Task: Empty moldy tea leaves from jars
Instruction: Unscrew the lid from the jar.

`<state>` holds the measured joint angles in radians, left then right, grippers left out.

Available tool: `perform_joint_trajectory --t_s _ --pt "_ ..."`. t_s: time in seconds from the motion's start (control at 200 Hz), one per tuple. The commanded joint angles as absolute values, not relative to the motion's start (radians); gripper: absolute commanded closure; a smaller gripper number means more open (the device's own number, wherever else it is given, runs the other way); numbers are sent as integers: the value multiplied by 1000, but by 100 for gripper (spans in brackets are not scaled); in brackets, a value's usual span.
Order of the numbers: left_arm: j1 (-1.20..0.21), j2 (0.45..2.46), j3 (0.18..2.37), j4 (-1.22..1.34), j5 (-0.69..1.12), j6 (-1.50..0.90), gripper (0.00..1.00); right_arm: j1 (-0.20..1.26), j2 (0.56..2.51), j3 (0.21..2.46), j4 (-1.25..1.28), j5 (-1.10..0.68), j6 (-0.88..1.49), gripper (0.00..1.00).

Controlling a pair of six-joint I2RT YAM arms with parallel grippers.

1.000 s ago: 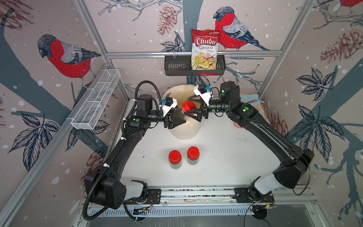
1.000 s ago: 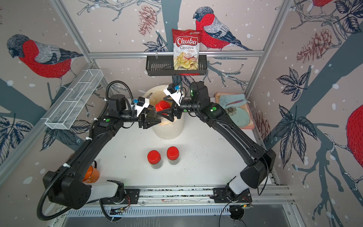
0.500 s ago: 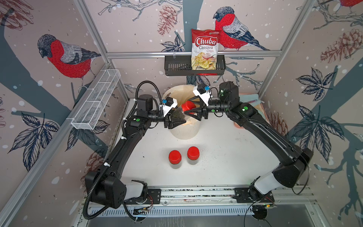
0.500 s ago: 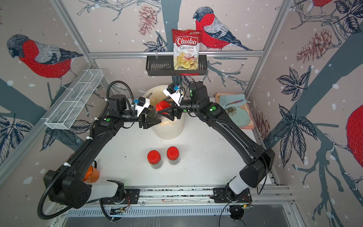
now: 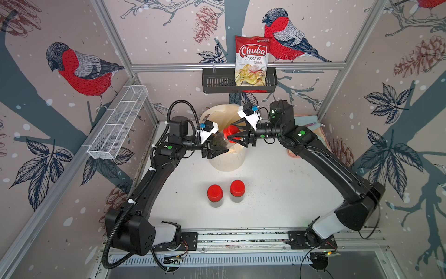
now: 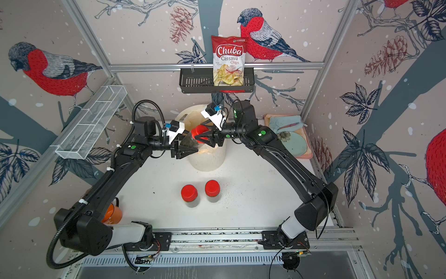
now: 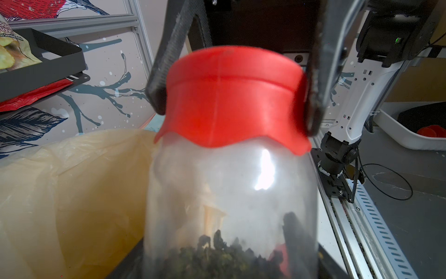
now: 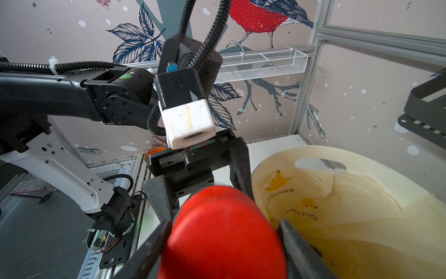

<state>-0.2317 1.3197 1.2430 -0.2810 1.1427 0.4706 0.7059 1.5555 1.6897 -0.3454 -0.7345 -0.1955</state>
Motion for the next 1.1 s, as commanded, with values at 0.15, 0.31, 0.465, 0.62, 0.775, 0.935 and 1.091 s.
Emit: perform_joint_trajectory --t_s 0.15,0.31,0.465,0.62,0.775,0.935,1.091 --pt "-230 1312 1246 -275 1147 465 73 703 1557 1690 -353 -762 -248 45" --pt "-230 1306 1246 -275 1155 466 73 698 1576 1724 -388 -780 -299 65" --pt "-230 1302 1246 -274 1161 468 73 686 1611 1773 -439 -802 -364 70" --pt "-230 1305 1246 -272 1172 466 73 686 1641 1830 -524 -812 -472 84" --pt "-230 1305 1248 -273 1175 466 73 686 1638 1846 -577 -814 -590 92" --pt "-230 1306 1250 -275 1178 466 73 687 1617 1848 -605 -820 -702 91" --pt "-230 1304 1251 -278 1180 466 73 694 1634 1879 -645 -808 -750 76"
